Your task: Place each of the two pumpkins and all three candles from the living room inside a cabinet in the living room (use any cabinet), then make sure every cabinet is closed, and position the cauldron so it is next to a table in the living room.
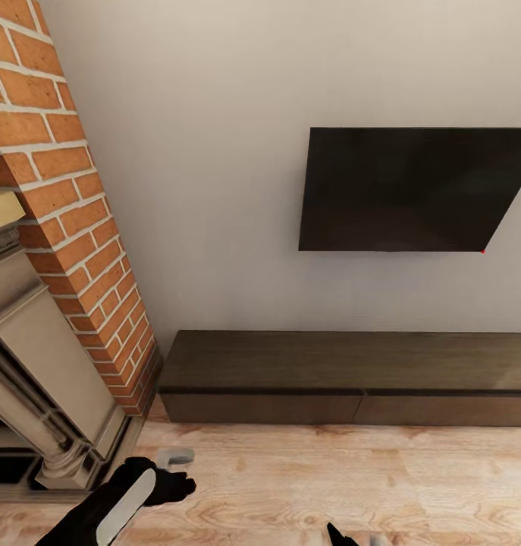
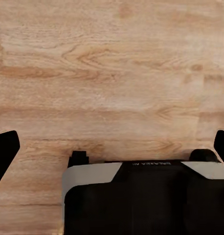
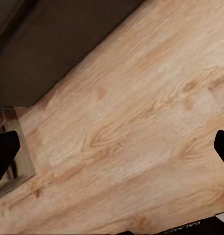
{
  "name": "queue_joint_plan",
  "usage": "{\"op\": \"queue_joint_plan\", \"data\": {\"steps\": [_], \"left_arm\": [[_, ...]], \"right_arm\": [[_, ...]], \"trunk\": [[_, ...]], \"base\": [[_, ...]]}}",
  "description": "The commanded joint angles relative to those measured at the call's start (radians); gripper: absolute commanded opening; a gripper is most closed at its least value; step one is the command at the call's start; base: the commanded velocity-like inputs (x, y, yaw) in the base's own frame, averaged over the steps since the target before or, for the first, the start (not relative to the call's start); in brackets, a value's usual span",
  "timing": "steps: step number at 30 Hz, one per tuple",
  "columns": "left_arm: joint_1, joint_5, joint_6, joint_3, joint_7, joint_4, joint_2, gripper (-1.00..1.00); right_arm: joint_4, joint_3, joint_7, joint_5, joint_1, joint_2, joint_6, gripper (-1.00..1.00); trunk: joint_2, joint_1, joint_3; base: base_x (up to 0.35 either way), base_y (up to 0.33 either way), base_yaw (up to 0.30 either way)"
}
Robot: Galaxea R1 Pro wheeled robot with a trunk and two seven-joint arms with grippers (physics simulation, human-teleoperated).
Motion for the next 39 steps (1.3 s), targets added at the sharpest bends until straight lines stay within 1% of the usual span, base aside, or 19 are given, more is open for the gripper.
{"op": "queue_joint_plan", "data": {"steps": [1, 2, 3, 5, 9, 10, 12, 14, 15, 17, 18, 19, 22, 28, 29, 31, 34, 36, 39], "left_arm": [[-0.001, 0.014, 0.088, 0.037, 0.01, -0.065, 0.003, 1.0], [0.0, 0.017, 0.155, 0.082, 0.011, -0.116, 0.004, 1.0], [0.003, 0.019, 0.198, 0.126, 0.012, -0.158, 0.005, 1.0], [0.006, 0.023, 0.241, 0.196, 0.014, -0.211, 0.006, 1.0], [0.008, 0.025, 0.266, 0.251, 0.015, -0.242, 0.008, 1.0], [0.009, 0.026, 0.268, 0.255, 0.015, -0.244, 0.009, 1.0], [0.009, 0.028, 0.271, 0.264, 0.015, -0.248, 0.009, 1.0], [0.009, 0.03, 0.273, 0.267, 0.014, -0.25, 0.008, 1.0], [0.009, 0.03, 0.274, 0.268, 0.014, -0.25, 0.009, 1.0], [0.009, 0.033, 0.275, 0.27, 0.014, -0.251, 0.01, 1.0], [0.009, 0.042, 0.275, 0.27, 0.013, -0.252, 0.011, 1.0], [0.009, 0.049, 0.275, 0.27, 0.013, -0.252, 0.011, 1.0], [0.009, 0.105, 0.276, 0.27, 0.014, -0.252, 0.012, 1.0], [0.009, 0.153, 0.276, 0.269, 0.014, -0.252, 0.038, 1.0], [0.009, 0.159, 0.277, 0.269, 0.014, -0.252, 0.039, 1.0], [0.009, 0.189, 0.277, 0.268, 0.014, -0.252, 0.042, 1.0], [0.009, 0.218, 0.277, 0.266, 0.014, -0.252, 0.045, 1.0], [0.009, 0.228, 0.277, 0.265, 0.014, -0.252, 0.046, 1.0], [0.009, 0.234, 0.277, 0.265, 0.014, -0.252, 0.05, 1.0]], "right_arm": [[0.001, 0.009, 0.038, -0.054, -0.001, -0.01, 0.008, 1.0], [0.001, 0.009, 0.073, -0.093, -0.001, -0.016, 0.015, 1.0], [0.001, 0.01, 0.11, -0.125, -0.001, -0.02, 0.019, 1.0], [0.002, 0.009, 0.181, -0.166, -0.001, -0.024, 0.023, 1.0], [0.002, 0.008, 0.28, -0.194, -0.001, -0.025, 0.025, 1.0], [0.002, 0.008, 0.29, -0.199, -0.001, -0.025, 0.025, 1.0], [0.002, 0.007, 0.318, -0.227, -0.001, -0.025, 0.025, 1.0], [0.002, 0.007, 0.33, -0.273, -0.001, -0.025, 0.025, 1.0], [0.001, 0.007, 0.331, -0.287, -0.001, -0.025, 0.025, 1.0], [0.001, 0.008, 0.338, -0.353, -0.001, -0.026, 0.025, 1.0], [0.001, 0.008, 0.339, -0.37, -0.001, -0.026, 0.024, 1.0], [0.001, 0.008, 0.339, -0.376, -0.001, -0.026, 0.024, 1.0], [0.001, 0.009, 0.327, -0.392, -0.002, -0.025, 0.002, 1.0], [-0.016, 0.011, 0.316, -0.399, -0.009, -0.024, -0.117, 1.0], [-0.024, 0.01, 0.317, -0.401, -0.01, -0.024, -0.121, 1.0], [-0.066, 0.009, 0.318, -0.408, -0.011, -0.024, -0.13, 1.0], [-0.109, 0.003, 0.321, -0.443, -0.012, -0.024, -0.126, 1.0], [-0.131, -0.007, 0.323, -0.48, -0.013, -0.024, -0.112, 1.0], [-0.147, -0.015, 0.329, -0.51, -0.015, -0.024, -0.084, 1.0]], "trunk": [[-0.002, 0.001, -0.002], [-0.002, 0.001, -0.002], [-0.002, 0.001, -0.002], [-0.002, 0.001, -0.002], [-0.002, 0.001, -0.002], [-0.002, 0.001, -0.002], [-0.002, 0.001, -0.002], [-0.009, 0.004, -0.005], [-0.016, 0.008, -0.008], [-0.03, 0.016, -0.015], [-0.037, 0.02, -0.018], [-0.044, 0.024, -0.021], [-0.065, 0.035, -0.03], [-0.107, 0.058, -0.049], [-0.114, 0.062, -0.052], [-0.128, 0.07, -0.058], [-0.149, 0.081, -0.068], [-0.163, 0.089, -0.074], [-0.184, 0.1, -0.084]], "base": [[0.0, 0.0, 0.0], [0.0, 0.0, 0.0], [0.0, 0.0, 0.0], [0.0, 0.0, 0.0], [0.0, 0.0, 0.0], [0.0, 0.0, 0.0], [0.0, 0.0, 0.0], [0.0, 0.0, 0.0], [0.0, 0.0, 0.0], [0.0, 0.0, 0.0], [0.0, 0.0, 0.0], [0.0, 0.0, 0.0], [0.0, 0.0, 0.0], [0.0, 0.0, 0.0], [0.0, 0.0, 0.0], [0.0, 0.0, 0.0], [0.0, 0.0, 0.0], [0.0, 0.0, 0.0], [0.0, 0.0, 0.0]]}}
